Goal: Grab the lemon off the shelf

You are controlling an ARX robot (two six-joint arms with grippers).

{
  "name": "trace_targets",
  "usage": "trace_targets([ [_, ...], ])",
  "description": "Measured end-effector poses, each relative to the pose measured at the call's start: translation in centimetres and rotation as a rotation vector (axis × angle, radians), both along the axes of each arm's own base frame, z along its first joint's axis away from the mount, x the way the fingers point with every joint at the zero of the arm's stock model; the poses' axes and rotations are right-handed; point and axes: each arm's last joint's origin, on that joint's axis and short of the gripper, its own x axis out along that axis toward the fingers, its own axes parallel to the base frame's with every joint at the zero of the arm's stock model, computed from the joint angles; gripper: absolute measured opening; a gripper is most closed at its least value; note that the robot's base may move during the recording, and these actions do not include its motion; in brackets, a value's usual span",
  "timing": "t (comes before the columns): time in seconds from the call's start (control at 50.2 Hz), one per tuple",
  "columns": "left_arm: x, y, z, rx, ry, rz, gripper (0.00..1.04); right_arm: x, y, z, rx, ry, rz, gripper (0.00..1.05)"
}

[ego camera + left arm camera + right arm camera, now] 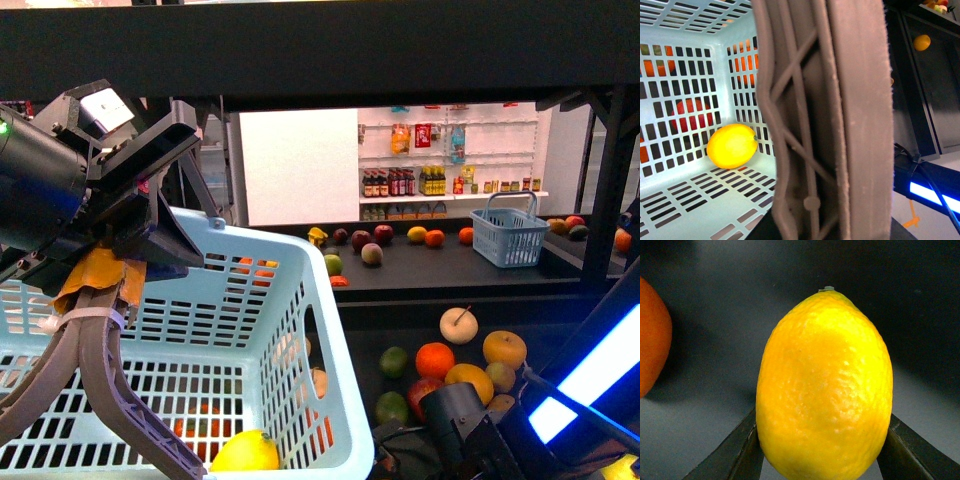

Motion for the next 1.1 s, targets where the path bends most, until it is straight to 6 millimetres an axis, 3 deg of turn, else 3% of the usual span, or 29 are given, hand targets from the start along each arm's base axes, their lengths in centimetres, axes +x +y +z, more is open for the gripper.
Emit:
trace_targets([
  [0.219, 0.0, 0.0, 0.0, 0.000, 0.000, 0.000, 0.15, 0.3, -1.5, 2.9, 0.032, -0.046, -0.016, 0.54],
  [0.399, 0.0, 0.0, 0.0, 0.000, 0.000, 0.000, 0.15, 0.9, -4.6, 7.4, 0.069, -0.118, -0.058, 0.54],
  [0.538, 0.0, 0.0, 0.0, 0.000, 0.000, 0.001, 0.15, 1.4, -8.2, 14.0, 0.103, -0.241, -0.096, 0.54],
  [0.638, 0.0, 0.0, 0.0, 0.000, 0.000, 0.000, 0.15, 1.0, -9.8, 20.6, 0.149, -0.347, -0.104, 0.54],
  [0.698, 0.0, 0.0, 0.0, 0.000, 0.000, 0.000, 0.15, 0.5, -9.5, 24.7, 0.180, -0.407, -0.084, 0.54],
  [0.877, 0.0, 0.0, 0.0, 0.000, 0.000, 0.000, 0.15, -1.0, -6.8, 30.9, 0.246, -0.472, -0.010, 0.54],
  [0.977, 0.0, 0.0, 0.0, 0.000, 0.000, 0.000, 0.15, -1.8, -4.4, 32.9, 0.280, -0.472, 0.041, 0.54],
  [1.096, 0.0, 0.0, 0.0, 0.000, 0.000, 0.001, 0.15, -2.7, -1.8, 33.8, 0.313, -0.447, 0.094, 0.54],
])
